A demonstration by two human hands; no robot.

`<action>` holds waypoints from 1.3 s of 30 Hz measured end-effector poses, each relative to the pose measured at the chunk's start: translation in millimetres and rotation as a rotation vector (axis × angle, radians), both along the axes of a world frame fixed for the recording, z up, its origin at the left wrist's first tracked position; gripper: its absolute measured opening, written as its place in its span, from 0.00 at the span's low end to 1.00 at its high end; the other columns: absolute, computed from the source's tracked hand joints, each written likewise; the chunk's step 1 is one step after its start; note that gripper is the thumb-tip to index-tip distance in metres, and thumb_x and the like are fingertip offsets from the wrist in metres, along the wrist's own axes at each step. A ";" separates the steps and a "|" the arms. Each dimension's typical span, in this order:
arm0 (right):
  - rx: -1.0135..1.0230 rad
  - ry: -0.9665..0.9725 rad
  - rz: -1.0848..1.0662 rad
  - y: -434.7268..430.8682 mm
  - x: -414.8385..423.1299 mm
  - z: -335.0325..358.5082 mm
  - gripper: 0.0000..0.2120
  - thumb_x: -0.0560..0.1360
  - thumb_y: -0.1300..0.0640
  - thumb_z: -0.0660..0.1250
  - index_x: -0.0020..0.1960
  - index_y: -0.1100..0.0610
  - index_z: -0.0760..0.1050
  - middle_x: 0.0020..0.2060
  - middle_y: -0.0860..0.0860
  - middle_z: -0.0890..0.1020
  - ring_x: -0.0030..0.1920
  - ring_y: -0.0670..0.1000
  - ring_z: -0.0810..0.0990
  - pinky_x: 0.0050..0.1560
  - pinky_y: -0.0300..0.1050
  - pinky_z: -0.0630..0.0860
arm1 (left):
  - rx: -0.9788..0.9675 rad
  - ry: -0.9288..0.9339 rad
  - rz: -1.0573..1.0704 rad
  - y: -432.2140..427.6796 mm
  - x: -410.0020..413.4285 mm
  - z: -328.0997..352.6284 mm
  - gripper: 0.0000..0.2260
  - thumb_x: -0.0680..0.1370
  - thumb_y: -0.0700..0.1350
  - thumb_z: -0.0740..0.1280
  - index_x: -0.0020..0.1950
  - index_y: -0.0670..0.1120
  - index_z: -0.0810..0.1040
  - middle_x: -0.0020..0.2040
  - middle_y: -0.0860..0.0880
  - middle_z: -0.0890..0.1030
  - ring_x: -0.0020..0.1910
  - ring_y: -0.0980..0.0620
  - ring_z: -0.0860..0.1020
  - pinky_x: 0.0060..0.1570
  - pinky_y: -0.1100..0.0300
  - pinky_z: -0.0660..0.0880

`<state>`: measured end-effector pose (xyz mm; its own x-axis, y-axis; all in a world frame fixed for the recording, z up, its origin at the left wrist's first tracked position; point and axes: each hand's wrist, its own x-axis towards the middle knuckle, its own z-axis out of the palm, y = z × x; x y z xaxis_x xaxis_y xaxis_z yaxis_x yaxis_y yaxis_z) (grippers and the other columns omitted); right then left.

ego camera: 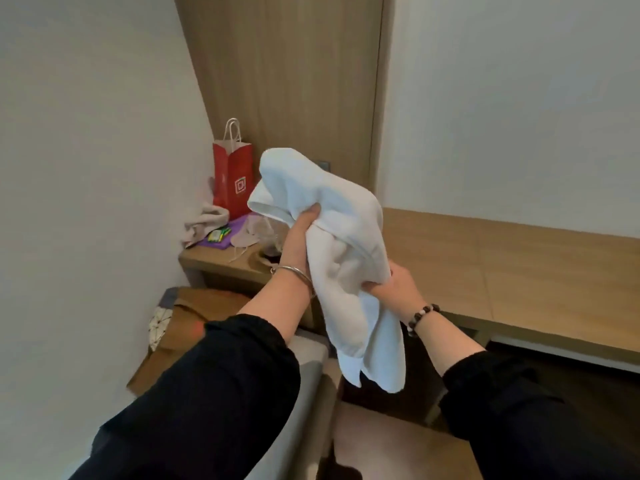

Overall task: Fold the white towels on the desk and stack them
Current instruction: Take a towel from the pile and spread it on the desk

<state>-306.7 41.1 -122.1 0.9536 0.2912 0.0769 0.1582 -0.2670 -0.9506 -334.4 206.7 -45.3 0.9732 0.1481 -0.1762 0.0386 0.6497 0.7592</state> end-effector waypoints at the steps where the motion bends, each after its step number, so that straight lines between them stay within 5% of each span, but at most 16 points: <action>1: 0.022 0.015 -0.085 -13.4 18.8 0.2 0.07 0.70 0.65 0.72 0.45 0.57 0.76 0.38 0.47 0.79 0.43 0.51 0.78 0.32 0.26 0.70 | 0.015 -0.002 -0.030 -13.7 22.7 0.2 0.21 0.74 0.54 0.68 0.64 0.47 0.75 0.53 0.44 0.83 0.47 0.44 0.83 0.40 0.51 0.79; 4: 0.033 -0.032 -0.254 -53.6 71.2 10.7 0.04 0.69 0.69 0.69 0.39 0.64 0.74 0.31 0.50 0.75 0.36 0.50 0.73 0.27 0.28 0.66 | -0.010 -0.012 -0.149 -47.0 85.9 5.5 0.25 0.71 0.54 0.69 0.65 0.46 0.74 0.58 0.42 0.81 0.53 0.41 0.81 0.46 0.46 0.79; 8: -0.071 -0.176 -0.486 -106.4 126.4 37.0 0.09 0.69 0.66 0.69 0.40 0.54 0.73 0.32 0.45 0.75 0.33 0.47 0.74 0.27 0.32 0.68 | 0.090 -0.027 -0.133 -72.8 155.5 8.2 0.26 0.68 0.51 0.74 0.64 0.45 0.76 0.58 0.44 0.81 0.56 0.42 0.79 0.56 0.43 0.75; 10: -0.209 -0.248 -0.583 -132.0 154.7 54.0 0.07 0.69 0.62 0.66 0.37 0.52 0.70 0.30 0.45 0.73 0.33 0.52 0.73 0.28 0.41 0.66 | 0.292 0.024 -0.014 -81.3 189.0 6.4 0.17 0.67 0.51 0.76 0.52 0.48 0.80 0.47 0.49 0.84 0.45 0.49 0.82 0.49 0.52 0.78; 13: -0.515 -0.409 -0.694 -162.8 200.9 76.6 0.01 0.65 0.55 0.56 0.36 0.50 0.65 0.29 0.46 0.69 0.32 0.56 0.68 0.29 0.42 0.59 | 0.656 0.100 0.066 -83.3 244.0 -2.5 0.12 0.67 0.53 0.77 0.39 0.50 0.77 0.32 0.53 0.79 0.28 0.54 0.76 0.24 0.66 0.71; 16: -0.811 -0.541 -0.765 -183.9 246.1 77.0 0.02 0.68 0.59 0.59 0.38 0.54 0.67 0.36 0.53 0.73 0.35 0.58 0.72 0.32 0.43 0.60 | 1.074 0.183 -0.104 -78.5 298.5 -34.7 0.13 0.68 0.53 0.75 0.37 0.47 0.76 0.36 0.49 0.80 0.36 0.48 0.78 0.32 0.59 0.75; 18: -0.985 -0.456 -0.664 -193.6 270.4 57.2 0.04 0.69 0.64 0.62 0.43 0.59 0.70 0.42 0.58 0.74 0.42 0.60 0.75 0.34 0.47 0.66 | 1.235 0.243 -0.321 -80.3 325.0 -64.7 0.10 0.71 0.47 0.73 0.48 0.44 0.78 0.48 0.45 0.81 0.47 0.44 0.79 0.46 0.53 0.77; 20: -1.190 -0.210 -0.461 -203.0 285.9 23.4 0.10 0.73 0.62 0.62 0.54 0.60 0.70 0.51 0.59 0.73 0.51 0.61 0.74 0.45 0.52 0.73 | 1.350 0.274 -0.549 -86.0 342.9 -96.8 0.19 0.73 0.43 0.70 0.62 0.42 0.73 0.59 0.42 0.78 0.57 0.42 0.77 0.55 0.53 0.74; 24: -1.225 0.141 -0.280 -218.5 288.3 -45.2 0.30 0.77 0.51 0.62 0.75 0.56 0.55 0.72 0.58 0.62 0.69 0.60 0.63 0.65 0.54 0.66 | 1.545 0.233 -0.615 -102.6 364.9 -136.0 0.33 0.75 0.46 0.66 0.75 0.46 0.54 0.68 0.41 0.68 0.64 0.39 0.70 0.60 0.49 0.71; 33: -1.213 0.236 -0.268 -249.6 299.2 -111.9 0.26 0.80 0.50 0.55 0.76 0.54 0.53 0.74 0.55 0.58 0.72 0.57 0.59 0.69 0.55 0.59 | 1.608 -0.021 -0.847 -196.7 373.1 -184.9 0.33 0.76 0.44 0.64 0.78 0.49 0.52 0.77 0.47 0.57 0.74 0.44 0.57 0.71 0.53 0.59; 39: -1.135 0.347 -0.184 -289.7 310.1 -142.2 0.37 0.77 0.45 0.60 0.77 0.46 0.42 0.75 0.53 0.53 0.74 0.57 0.54 0.67 0.68 0.59 | 1.758 0.062 -1.080 -260.5 360.4 -220.9 0.41 0.76 0.52 0.65 0.77 0.52 0.37 0.78 0.44 0.41 0.76 0.40 0.44 0.74 0.47 0.49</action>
